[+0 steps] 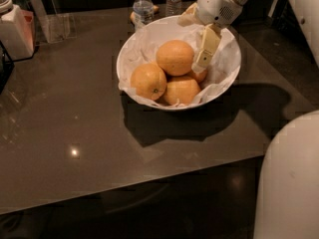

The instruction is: Pick orange from white bowl

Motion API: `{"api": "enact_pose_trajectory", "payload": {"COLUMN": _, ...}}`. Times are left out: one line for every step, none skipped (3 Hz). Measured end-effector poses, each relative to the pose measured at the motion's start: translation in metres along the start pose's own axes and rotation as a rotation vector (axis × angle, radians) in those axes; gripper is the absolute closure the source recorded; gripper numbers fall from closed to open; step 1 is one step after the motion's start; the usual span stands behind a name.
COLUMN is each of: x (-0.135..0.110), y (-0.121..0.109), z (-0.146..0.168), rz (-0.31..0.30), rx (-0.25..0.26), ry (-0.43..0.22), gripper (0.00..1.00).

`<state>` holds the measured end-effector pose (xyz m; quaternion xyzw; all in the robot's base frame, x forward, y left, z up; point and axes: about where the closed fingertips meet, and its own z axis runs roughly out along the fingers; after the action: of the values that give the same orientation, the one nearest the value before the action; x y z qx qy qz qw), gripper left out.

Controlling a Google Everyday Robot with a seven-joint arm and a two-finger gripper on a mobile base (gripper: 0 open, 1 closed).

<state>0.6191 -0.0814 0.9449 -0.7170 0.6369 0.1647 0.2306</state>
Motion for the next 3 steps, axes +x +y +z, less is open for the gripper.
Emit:
{"api": "enact_pose_trajectory", "payload": {"x": 0.003, "y": 0.008, "z": 0.002, "rz": 0.047, "rx": -0.030, "ry": -0.040, "gripper": 0.00}}
{"api": "enact_pose_trajectory", "payload": {"x": 0.002, "y": 0.007, "z": 0.003, "rz": 0.047, "rx": -0.030, "ry": -0.042, "gripper": 0.00}}
{"api": "enact_pose_trajectory", "payload": {"x": -0.010, "y": 0.001, "z": 0.012, "rz": 0.029, "rx": -0.023, "ry": -0.115, "gripper": 0.00}}
